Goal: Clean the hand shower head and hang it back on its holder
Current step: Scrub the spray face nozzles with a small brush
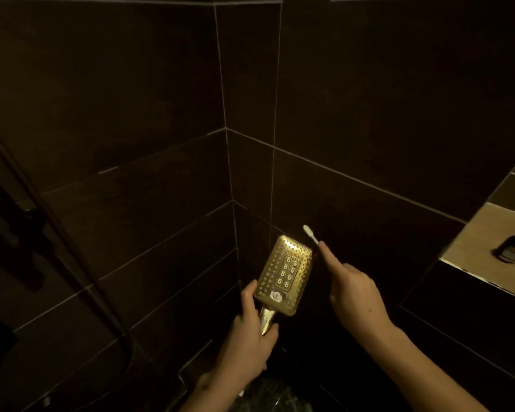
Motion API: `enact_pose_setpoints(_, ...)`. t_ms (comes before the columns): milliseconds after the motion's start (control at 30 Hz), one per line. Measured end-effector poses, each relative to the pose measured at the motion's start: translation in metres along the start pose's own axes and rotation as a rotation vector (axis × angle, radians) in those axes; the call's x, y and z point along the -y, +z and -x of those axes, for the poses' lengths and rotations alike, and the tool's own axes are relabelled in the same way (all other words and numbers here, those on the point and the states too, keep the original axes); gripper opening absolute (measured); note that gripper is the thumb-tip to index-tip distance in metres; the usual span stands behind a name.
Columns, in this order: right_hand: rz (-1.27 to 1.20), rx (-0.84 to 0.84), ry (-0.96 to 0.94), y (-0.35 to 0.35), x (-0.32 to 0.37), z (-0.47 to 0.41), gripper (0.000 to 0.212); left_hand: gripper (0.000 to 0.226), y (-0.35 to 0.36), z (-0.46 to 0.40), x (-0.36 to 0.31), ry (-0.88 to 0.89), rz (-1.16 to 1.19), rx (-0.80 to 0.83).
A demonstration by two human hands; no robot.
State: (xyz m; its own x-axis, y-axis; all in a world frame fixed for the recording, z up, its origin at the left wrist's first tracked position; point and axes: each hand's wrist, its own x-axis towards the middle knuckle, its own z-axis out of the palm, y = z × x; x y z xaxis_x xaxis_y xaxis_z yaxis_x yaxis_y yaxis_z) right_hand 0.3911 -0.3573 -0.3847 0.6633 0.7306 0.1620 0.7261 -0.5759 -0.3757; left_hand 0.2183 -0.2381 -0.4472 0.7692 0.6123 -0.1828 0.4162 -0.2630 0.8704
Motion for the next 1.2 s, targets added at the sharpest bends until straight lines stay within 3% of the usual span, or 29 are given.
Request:
enact_pose_setpoints(100, 0.0, -0.05, -0.093, 0.0, -0.001, -0.005, 0.083, 0.093, -0.001, -0.001, -0.001, 0.001, -0.026, 0.008)
enact_pose_setpoints(300, 0.144, 0.04, -0.232, 0.009, -0.003, 0.009, 0.083, 0.094, -0.007, -0.003, -0.004, -0.014, -0.005, 0.019)
enact_pose_setpoints(633, 0.178, 0.03, -0.204, -0.003, -0.016, 0.003, 0.076, 0.09, -0.014, 0.0, 0.003, 0.037, 0.033, 0.077)
enact_pose_setpoints(767, 0.166, 0.09, -0.293, 0.005, -0.01, 0.02, 0.077, 0.088, -0.015, 0.004, 0.004, 0.039, 0.047, 0.079)
enact_pose_setpoints(933, 0.145, 0.024, -0.199, -0.002, -0.011, 0.011, 0.074, 0.09, -0.015, 0.007, 0.007, 0.024, 0.064, 0.075)
enact_pose_setpoints(1067, 0.142, 0.102, -0.285, 0.008, -0.002, 0.025, 0.078, 0.091, -0.017, 0.008, 0.013, 0.016, 0.057, 0.064)
enact_pose_setpoints(1200, 0.128, 0.036, -0.155, 0.001, -0.014, 0.011, 0.079, 0.09, -0.018, 0.01, 0.014, 0.017, 0.061, 0.052)
